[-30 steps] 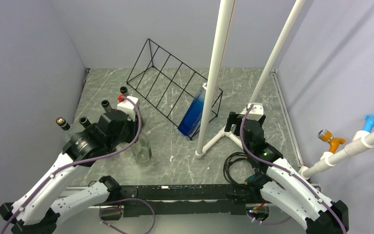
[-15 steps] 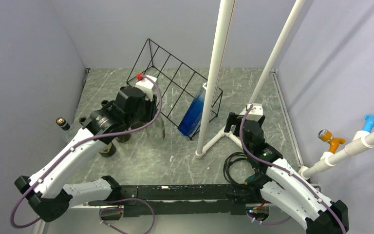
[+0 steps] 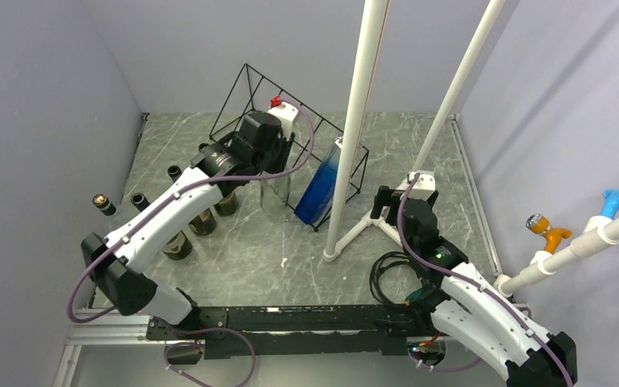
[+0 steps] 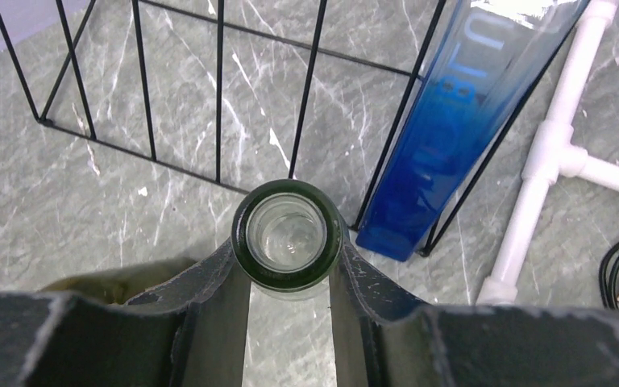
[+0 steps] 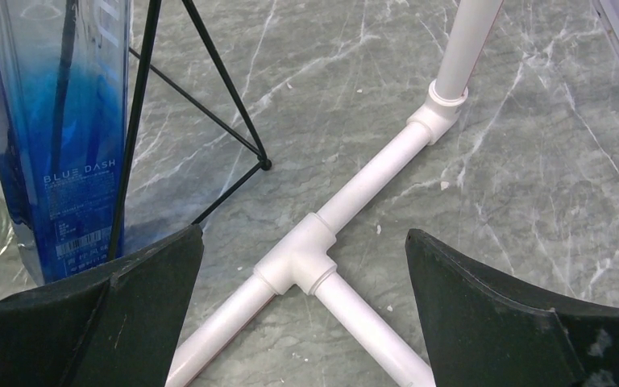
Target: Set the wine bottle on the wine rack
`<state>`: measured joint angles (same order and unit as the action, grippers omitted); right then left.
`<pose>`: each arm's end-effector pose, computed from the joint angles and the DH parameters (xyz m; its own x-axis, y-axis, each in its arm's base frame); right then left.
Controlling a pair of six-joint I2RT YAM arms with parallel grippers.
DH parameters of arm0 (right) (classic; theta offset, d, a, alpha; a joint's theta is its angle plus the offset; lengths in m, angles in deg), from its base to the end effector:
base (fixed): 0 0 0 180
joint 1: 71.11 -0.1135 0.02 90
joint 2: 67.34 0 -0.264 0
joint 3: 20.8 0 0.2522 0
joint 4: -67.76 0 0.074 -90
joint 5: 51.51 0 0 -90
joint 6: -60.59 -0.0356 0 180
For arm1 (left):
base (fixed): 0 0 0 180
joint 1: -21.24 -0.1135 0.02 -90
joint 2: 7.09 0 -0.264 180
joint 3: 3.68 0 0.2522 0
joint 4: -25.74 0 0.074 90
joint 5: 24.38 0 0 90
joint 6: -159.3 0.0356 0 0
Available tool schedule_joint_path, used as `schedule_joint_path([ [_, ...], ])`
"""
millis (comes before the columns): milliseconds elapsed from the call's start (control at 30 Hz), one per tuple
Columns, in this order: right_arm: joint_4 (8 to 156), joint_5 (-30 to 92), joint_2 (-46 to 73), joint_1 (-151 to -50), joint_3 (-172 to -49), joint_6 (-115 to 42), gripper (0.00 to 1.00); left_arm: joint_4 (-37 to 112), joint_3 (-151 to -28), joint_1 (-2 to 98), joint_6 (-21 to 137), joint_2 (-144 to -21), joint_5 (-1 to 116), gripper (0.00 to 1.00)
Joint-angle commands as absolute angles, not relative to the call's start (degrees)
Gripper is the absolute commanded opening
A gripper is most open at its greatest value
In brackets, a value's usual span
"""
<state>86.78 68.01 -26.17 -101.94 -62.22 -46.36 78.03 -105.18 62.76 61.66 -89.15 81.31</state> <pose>0.1574 0.0735 0.2546 -0.2775 0.1298 -0.9519 0.0372 0.9915 0.1244 0.2402 -0.1998 0.4002 -0.4648 0.2405 -0.8521 0.4099 0.9115 0.0337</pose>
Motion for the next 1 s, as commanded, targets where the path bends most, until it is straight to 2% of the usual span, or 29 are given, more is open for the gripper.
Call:
schedule_joint_path([
  [0,83.48,67.85,-26.82,-101.85,-62.29,-46.91,1.0,67.25,-115.03,61.95,63.81,-91.51,82.87,0.0],
  [967,83.2,67.64,-26.05,-101.87,-62.24,-46.92,1.0,68.43,-125.59,59.21,61.16,-107.79,74.61,0.0],
])
